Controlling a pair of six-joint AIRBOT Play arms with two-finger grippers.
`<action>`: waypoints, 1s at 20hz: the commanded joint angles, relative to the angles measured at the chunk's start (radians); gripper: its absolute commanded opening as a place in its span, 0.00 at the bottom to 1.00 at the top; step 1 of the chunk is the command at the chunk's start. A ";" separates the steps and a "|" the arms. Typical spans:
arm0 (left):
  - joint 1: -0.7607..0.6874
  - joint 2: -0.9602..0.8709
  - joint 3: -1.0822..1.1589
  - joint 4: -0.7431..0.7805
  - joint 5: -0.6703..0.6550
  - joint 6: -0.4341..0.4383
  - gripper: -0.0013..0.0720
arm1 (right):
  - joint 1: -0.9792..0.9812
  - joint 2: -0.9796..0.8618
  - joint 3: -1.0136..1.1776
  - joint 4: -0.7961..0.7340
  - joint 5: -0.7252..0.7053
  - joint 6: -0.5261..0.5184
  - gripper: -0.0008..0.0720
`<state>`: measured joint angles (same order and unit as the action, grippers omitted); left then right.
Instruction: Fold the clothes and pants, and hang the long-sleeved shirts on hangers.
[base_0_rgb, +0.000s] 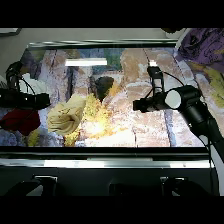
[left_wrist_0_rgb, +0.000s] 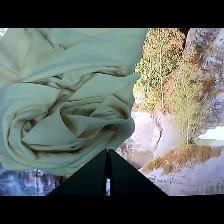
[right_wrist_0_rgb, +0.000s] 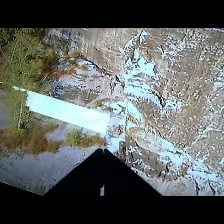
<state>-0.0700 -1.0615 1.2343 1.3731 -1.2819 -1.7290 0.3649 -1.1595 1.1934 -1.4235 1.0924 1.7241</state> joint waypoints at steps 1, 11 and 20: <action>0.000 0.001 0.000 0.000 0.000 0.000 0.04 | 0.001 0.000 0.001 0.000 0.000 0.000 0.05; 0.000 -0.040 -0.049 0.132 -0.116 -0.090 1.00 | 0.001 0.000 0.001 -0.020 -0.052 0.000 0.05; 0.006 -0.136 -0.364 0.116 0.387 -0.142 0.99 | 0.001 0.000 0.001 -0.002 -0.051 0.000 0.05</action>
<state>-0.0647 -1.1477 0.9352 1.4929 -1.0538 -1.8465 0.3649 -1.1595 1.1934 -1.4311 1.0424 1.7241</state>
